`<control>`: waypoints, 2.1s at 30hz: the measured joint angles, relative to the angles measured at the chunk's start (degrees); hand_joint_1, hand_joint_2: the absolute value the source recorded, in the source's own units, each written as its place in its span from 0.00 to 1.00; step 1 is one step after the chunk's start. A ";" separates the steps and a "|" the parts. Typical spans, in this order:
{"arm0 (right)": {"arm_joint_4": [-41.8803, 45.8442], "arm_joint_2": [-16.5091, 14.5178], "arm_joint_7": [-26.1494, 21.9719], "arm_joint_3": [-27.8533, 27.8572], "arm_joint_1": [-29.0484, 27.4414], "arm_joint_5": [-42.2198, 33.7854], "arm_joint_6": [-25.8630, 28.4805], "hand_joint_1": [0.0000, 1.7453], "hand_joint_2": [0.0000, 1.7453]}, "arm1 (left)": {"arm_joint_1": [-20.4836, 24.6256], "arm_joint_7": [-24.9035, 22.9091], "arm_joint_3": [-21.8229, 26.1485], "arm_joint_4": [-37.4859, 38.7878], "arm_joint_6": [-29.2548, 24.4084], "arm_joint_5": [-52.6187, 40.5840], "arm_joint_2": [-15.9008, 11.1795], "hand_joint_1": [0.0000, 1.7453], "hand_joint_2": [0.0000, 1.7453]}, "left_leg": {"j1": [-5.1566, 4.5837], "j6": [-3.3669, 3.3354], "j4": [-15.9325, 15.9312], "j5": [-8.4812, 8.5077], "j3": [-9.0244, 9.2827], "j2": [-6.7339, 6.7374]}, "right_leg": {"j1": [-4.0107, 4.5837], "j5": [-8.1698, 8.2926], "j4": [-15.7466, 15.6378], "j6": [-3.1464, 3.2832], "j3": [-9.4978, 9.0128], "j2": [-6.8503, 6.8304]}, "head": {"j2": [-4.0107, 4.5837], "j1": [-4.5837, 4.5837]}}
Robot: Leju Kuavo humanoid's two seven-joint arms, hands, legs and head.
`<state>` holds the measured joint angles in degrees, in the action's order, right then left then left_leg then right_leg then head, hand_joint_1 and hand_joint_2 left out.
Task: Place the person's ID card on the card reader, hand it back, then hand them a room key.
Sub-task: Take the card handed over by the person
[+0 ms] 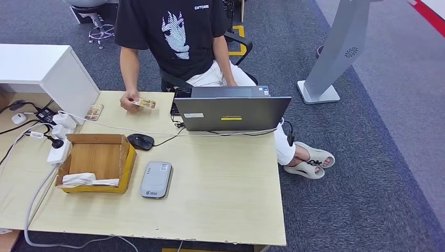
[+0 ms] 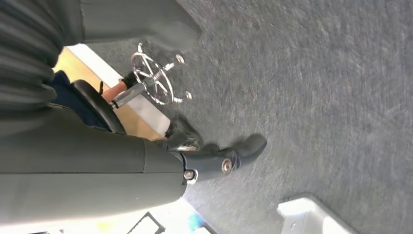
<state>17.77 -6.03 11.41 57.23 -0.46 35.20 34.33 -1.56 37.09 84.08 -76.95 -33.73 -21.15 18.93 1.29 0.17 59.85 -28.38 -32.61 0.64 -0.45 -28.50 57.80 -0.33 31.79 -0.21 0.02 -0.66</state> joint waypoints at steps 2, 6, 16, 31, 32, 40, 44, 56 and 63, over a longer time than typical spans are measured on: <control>1.78 -0.23 1.85 0.12 -0.70 3.17 -3.94 0.00 1.00 | -3.40 -2.48 -5.10 -14.18 4.81 9.44 -2.53 0.00 1.00 | 0.44 0.21 0.32 -0.14 -0.04 0.24 | 0.44 -0.02 -0.04 0.19 0.20 0.24 | 0.00 0.12; 4.75 -1.08 3.48 1.03 -1.17 6.75 -6.42 0.00 1.00 | -9.18 -2.56 -26.26 -36.06 6.38 13.34 -6.57 0.00 1.00 | -0.02 0.00 -0.10 0.11 -0.28 -0.29 | 0.00 0.01 0.06 0.11 0.07 -0.35 | 0.00 0.05; 5.92 -2.84 3.21 3.59 -1.39 10.19 -6.73 0.00 1.00 | -14.74 3.17 -43.55 -46.69 7.15 19.20 -6.67 0.00 1.00 | -0.12 0.07 -0.16 0.22 -0.30 -0.02 | -0.10 0.23 0.09 0.15 0.09 -0.10 | 0.00 0.09; 5.61 -4.65 1.03 8.43 -0.15 13.36 -6.40 0.00 1.00 | -12.14 2.50 -35.61 -44.25 12.96 23.52 -4.29 0.00 1.00 | -0.13 0.07 -0.17 0.23 -0.32 -0.04 | -0.08 0.22 0.09 0.15 0.05 -0.13 | 0.00 0.10; 5.58 -4.82 0.86 8.90 -0.04 13.66 -6.39 0.00 1.00 | -11.43 2.07 -34.09 -43.27 13.30 23.41 -3.68 0.00 1.00 | -0.13 0.06 -0.17 0.23 -0.32 -0.07 | -0.09 0.22 0.09 0.15 0.04 -0.15 | 0.00 0.10; 5.69 -5.13 -0.69 13.37 0.87 15.14 -6.68 0.00 1.00 | -5.80 -1.32 -20.54 -28.38 11.11 24.99 -0.18 0.00 1.00 | -0.13 0.06 -0.17 0.23 -0.32 -0.17 | -0.08 0.21 0.09 0.14 0.05 -0.21 | 0.00 0.05; 5.70 -5.10 -0.86 14.54 1.50 15.13 -6.93 0.00 1.00 | -4.12 -3.01 -16.34 -23.51 11.47 26.32 0.11 0.00 1.00 | -0.13 0.06 -0.17 0.23 -0.31 -0.17 | -0.08 0.21 0.09 0.13 0.06 -0.20 | 0.00 0.04; 5.13 -4.68 -2.41 16.08 2.24 15.16 -6.73 0.00 1.00 | -2.08 -3.04 -12.37 -19.65 12.67 25.19 0.55 0.00 1.00 | -0.13 0.06 -0.17 0.23 -0.31 -0.19 | -0.08 0.21 0.09 0.13 0.04 -0.20 | 0.00 0.04; 4.87 -4.54 -2.50 16.54 2.37 15.16 -6.73 0.00 1.00 | -1.89 -3.04 -11.99 -19.16 12.68 25.19 0.57 0.00 1.00 | -0.13 0.06 -0.17 0.23 -0.32 -0.19 | -0.08 0.21 0.09 0.13 0.06 -0.20 | 0.00 0.04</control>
<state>22.64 -10.57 8.92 73.77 1.91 50.36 27.61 -3.45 34.05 72.09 -96.11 -21.05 4.04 19.50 1.16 0.23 59.68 -28.14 -32.93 0.45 -0.53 -28.30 57.90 -0.20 31.84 -0.41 0.02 -0.62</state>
